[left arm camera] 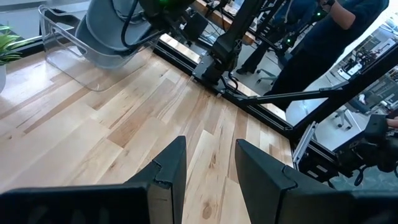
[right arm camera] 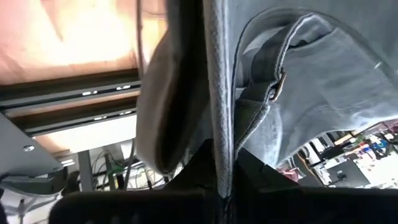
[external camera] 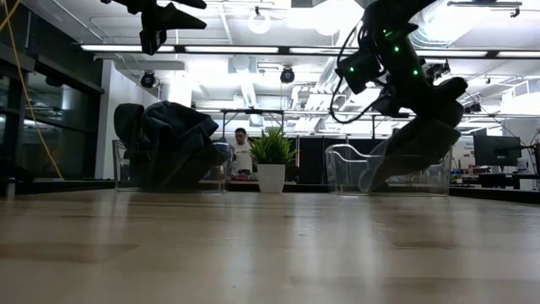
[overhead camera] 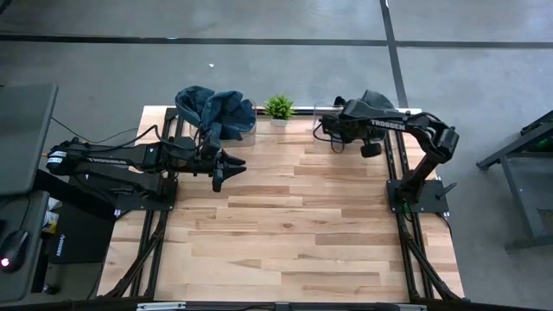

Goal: Pick & Place hat
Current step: Put the gray cap into the right transparent bin

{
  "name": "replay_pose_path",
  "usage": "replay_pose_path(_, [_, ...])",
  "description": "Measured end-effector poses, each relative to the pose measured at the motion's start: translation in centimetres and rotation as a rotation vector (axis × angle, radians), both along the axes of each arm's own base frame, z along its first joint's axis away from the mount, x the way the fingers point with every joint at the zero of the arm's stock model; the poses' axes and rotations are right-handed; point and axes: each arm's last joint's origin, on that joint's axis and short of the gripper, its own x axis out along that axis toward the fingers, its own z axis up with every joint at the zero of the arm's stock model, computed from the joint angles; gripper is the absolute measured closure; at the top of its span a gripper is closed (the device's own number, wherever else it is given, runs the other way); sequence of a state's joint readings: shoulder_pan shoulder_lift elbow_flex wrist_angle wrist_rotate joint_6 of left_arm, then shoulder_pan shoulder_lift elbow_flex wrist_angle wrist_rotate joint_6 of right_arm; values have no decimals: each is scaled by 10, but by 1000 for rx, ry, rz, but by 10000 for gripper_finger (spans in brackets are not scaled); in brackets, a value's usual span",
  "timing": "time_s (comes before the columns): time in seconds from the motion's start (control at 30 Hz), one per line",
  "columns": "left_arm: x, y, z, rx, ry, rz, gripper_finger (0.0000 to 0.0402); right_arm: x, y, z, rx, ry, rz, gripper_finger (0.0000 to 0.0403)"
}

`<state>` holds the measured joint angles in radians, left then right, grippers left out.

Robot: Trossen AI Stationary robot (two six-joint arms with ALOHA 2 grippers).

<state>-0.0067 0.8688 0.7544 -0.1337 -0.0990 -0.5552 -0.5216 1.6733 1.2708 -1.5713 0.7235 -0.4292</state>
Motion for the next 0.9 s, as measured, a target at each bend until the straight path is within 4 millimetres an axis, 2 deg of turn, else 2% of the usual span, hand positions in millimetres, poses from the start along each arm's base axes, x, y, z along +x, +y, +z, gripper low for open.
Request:
replay_pose_path(0.23, [0,0,-1,0,9,0,286,8,-4,11,-13,-74,10,393])
replay_pose_path(0.33, [-1,0,-2,0,22,-1,286,14,-5,4,24,-113,-10,393])
replay_pose_path(0.53, [-1,0,-5,0,52,-3,286,23,-12,-15,41,-66,-15,393])
replay_pose_path(0.7, [-1,0,-5,0,52,-3,286,24,-15,-20,51,-62,-26,393])
replay_pose_path(0.9, [-1,0,-5,-1,52,-3,286,30,-16,-23,85,-157,-47,386])
